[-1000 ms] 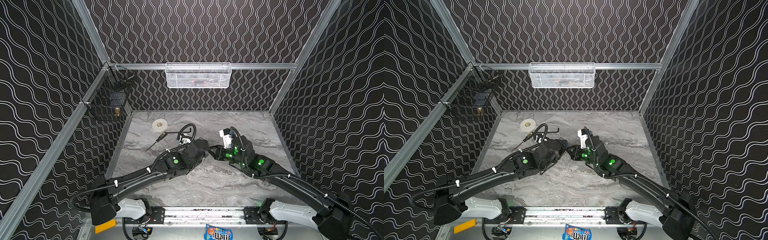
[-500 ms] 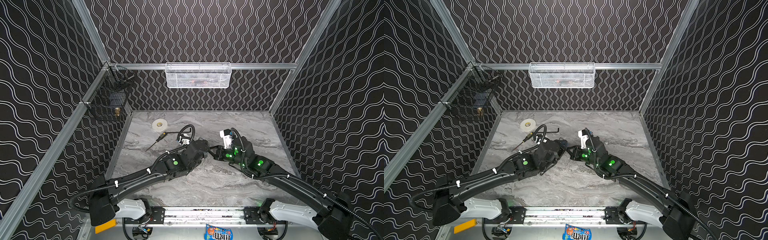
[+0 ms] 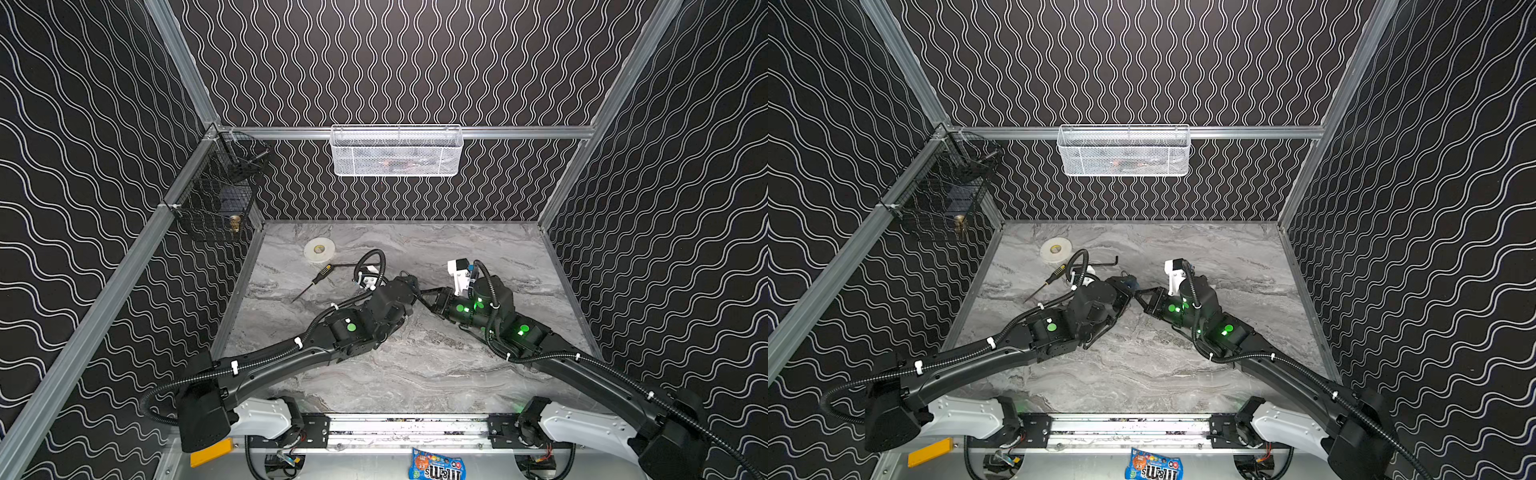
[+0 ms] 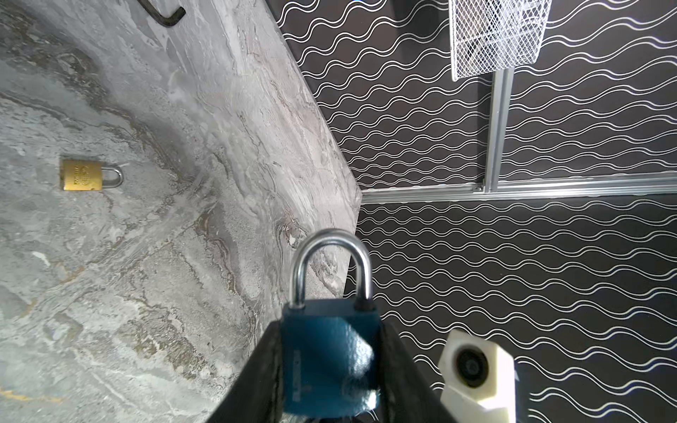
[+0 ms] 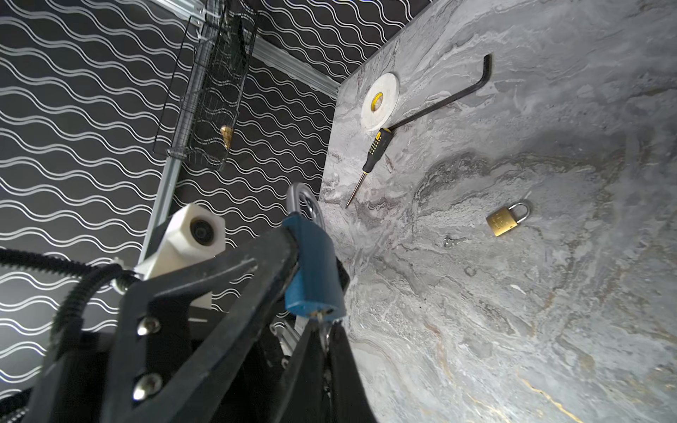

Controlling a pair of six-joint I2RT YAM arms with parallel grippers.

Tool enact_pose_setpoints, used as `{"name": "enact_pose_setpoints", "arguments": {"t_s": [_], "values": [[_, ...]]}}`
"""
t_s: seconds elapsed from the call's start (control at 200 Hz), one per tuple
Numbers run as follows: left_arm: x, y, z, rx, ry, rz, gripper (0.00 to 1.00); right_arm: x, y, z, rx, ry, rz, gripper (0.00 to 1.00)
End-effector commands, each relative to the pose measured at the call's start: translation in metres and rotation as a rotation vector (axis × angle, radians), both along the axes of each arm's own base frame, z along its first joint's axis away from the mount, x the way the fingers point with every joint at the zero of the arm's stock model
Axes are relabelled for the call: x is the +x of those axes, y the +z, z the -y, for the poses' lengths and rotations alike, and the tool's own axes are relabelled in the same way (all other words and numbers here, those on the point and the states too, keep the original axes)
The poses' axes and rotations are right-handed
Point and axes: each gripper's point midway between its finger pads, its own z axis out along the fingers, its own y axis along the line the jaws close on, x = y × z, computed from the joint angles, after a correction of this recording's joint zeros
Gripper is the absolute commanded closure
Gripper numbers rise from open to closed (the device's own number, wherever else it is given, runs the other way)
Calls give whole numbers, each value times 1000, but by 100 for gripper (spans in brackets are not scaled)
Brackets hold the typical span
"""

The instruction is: Unlock with the key

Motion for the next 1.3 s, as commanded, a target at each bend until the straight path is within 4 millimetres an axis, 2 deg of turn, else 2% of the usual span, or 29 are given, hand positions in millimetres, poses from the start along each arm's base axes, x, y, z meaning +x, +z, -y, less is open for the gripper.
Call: {"name": "enact_pose_setpoints", "arguments": {"t_s": [0.0, 0.581, 0.876, 1.036, 1.146, 1.296], "values": [[-3, 26, 23, -159, -61, 21, 100, -5, 40, -7, 160, 31, 57, 100], [-9, 27, 34, -173, -66, 13, 100, -3, 65, 4, 304, -27, 94, 100], [-10, 30, 39, -173, -57, 21, 100, 0, 59, 9, 332, -71, 43, 100], [-11, 30, 48, -181, -73, 28, 100, -1, 63, 9, 343, -70, 40, 100], [-12, 24, 48, -184, -64, 13, 100, 0, 67, 14, 365, -94, 45, 100], [-13, 28, 46, -191, -58, 29, 100, 2, 62, 18, 364, -124, 10, 100]]}}
